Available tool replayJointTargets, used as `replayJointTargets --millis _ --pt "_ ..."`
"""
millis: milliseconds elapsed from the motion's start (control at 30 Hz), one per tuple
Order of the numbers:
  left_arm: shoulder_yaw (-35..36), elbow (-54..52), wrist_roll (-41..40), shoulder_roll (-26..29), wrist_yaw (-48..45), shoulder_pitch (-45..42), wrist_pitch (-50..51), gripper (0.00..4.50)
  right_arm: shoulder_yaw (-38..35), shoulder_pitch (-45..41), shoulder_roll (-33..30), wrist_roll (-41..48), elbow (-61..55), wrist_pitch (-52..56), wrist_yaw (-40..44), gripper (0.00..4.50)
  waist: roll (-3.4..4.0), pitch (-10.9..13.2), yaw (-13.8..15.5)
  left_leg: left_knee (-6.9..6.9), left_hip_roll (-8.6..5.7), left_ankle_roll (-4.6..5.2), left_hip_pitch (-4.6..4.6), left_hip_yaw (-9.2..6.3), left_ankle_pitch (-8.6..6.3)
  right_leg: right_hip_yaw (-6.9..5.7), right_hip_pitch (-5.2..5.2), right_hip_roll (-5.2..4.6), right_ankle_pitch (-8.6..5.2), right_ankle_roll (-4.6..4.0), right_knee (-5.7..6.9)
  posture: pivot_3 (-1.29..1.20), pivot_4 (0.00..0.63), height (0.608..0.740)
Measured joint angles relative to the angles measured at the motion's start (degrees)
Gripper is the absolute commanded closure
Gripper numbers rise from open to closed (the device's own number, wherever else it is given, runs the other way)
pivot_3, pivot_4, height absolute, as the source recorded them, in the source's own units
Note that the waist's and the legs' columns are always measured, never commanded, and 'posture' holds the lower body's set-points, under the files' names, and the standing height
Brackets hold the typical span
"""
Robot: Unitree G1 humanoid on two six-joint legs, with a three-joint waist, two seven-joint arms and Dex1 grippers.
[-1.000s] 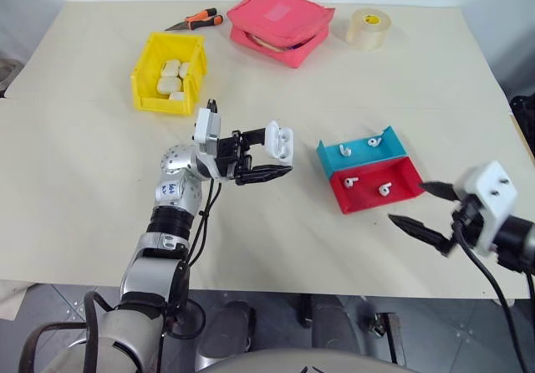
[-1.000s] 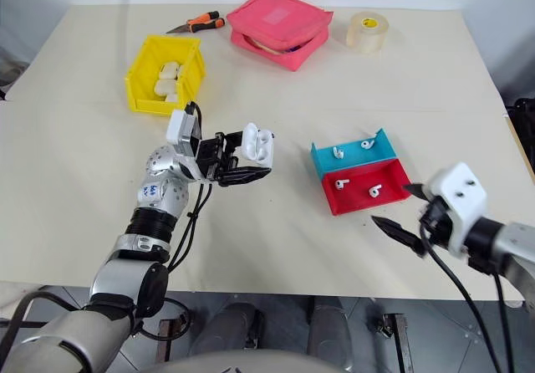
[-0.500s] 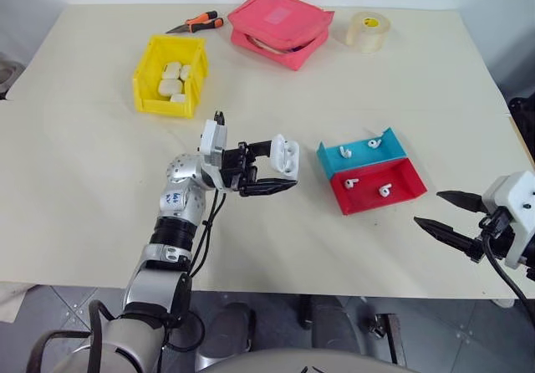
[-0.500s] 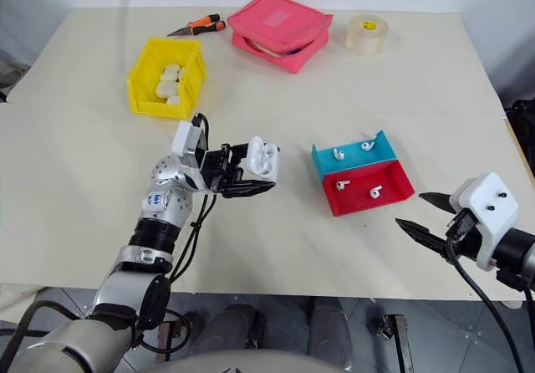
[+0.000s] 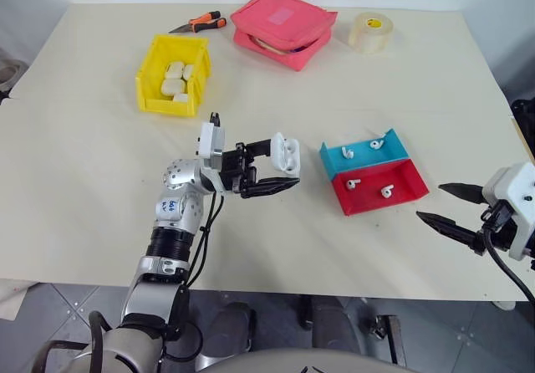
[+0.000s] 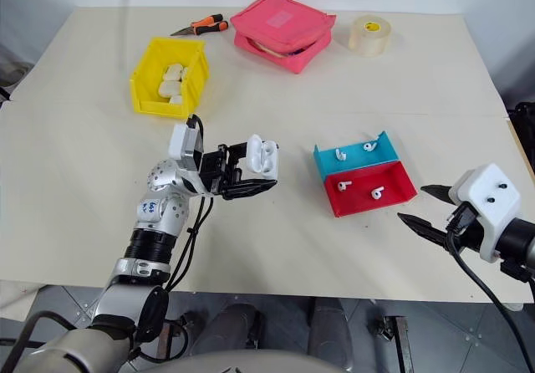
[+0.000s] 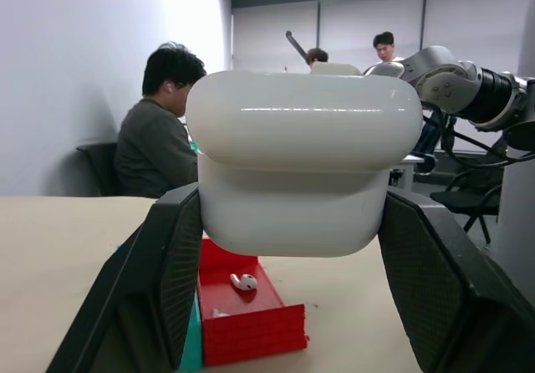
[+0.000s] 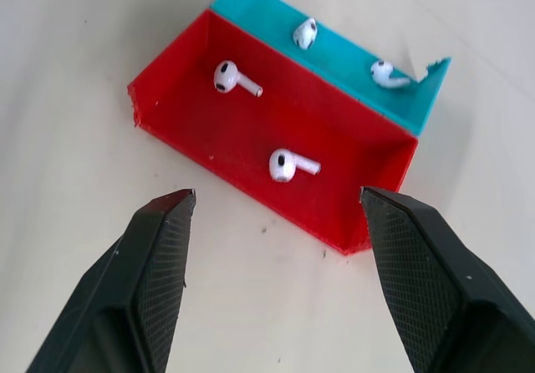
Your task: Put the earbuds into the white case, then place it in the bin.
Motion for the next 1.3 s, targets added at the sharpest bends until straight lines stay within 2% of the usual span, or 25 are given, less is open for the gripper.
replayJointTargets --millis 200,333,500,600,733,833,1067,1300 --pt "0.13 -2.71 -0.01 0.23 2.53 2.64 0.03 1.72 4.24 -3.67 -2.71 -1.93 3.7 -1.58 1.22 1.24 0.0 0.0 0.2 -0.01 0.01 0.0 0.0 0.01 0.0 0.0 0.0 0.01 0.01 -0.01 -0.02 0.0 0.15 0.74" --pt "0.34 -4.9 -0.02 0.68 4.14 3.9 0.09 1.72 7.84 -10.79 -3.14 -1.45 5.62 3.11 -2.13 1.24 0.0 0.0 0.17 0.0 0.01 0.0 0.0 0.03 0.0 0.04 -0.04 0.0 0.05 -0.03 -0.03 0.0 0.15 0.74" --pt "0.35 -6.61 -0.02 1.16 5.67 4.26 0.18 1.72 8.18 -23.0 2.68 4.7 8.61 12.94 -9.56 1.24 0.0 0.0 0.27 0.0 0.06 -0.01 -0.03 0.01 0.0 0.01 -0.05 0.02 0.09 -0.08 -0.1 0.0 0.15 0.74" --pt "0.36 -6.64 -0.02 1.62 6.18 4.26 0.21 1.72 9.93 -23.12 3.14 5.13 8.63 13.92 -10.69 1.24 0.0 0.0 0.58 0.0 0.02 0.0 -0.08 0.0 0.0 -0.02 -0.06 0.01 0.09 -0.08 -0.17 0.0 0.15 0.74" --pt "0.61 -6.49 -0.02 2.53 6.25 4.11 0.21 1.72 15.98 -20.26 0.49 -0.58 8.97 6.87 -8.5 1.24 0.01 0.0 0.44 -0.03 -0.03 0.02 -0.07 0.07 0.0 0.02 -0.06 0.02 0.13 -0.02 -0.23 0.0 0.15 0.74" --pt "0.55 -6.39 -0.03 2.55 6.2 3.51 0.17 1.72 20.5 -21.48 -3.0 -4.87 11.11 -0.36 -4.56 1.24 0.01 0.0 0.2 -0.04 0.0 0.02 -0.05 0.12 0.0 0.02 -0.05 0.05 0.16 0.03 -0.25 0.0 0.15 0.74" --pt "0.35 -6.89 -0.03 2.7 6.52 3.78 0.19 1.72 34.06 -32.46 -9.42 -15.21 22.5 -15.99 7.78 1.24 0.01 0.0 -1.03 -0.13 0.04 0.02 -0.04 0.14 0.0 0.02 -0.07 0.06 0.17 0.01 -0.37 0.0 0.15 0.74" --pt "0.11 -10.71 -0.03 2.87 8.31 6.78 0.5 1.72 43.14 -41.14 -9.94 -21.95 32.18 -29.65 19.93 1.24 0.02 0.0 -1.06 -0.17 0.06 0.01 -0.06 0.13 0.0 0.01 -0.09 0.04 0.17 0.02 -0.42 0.0 0.15 0.74"
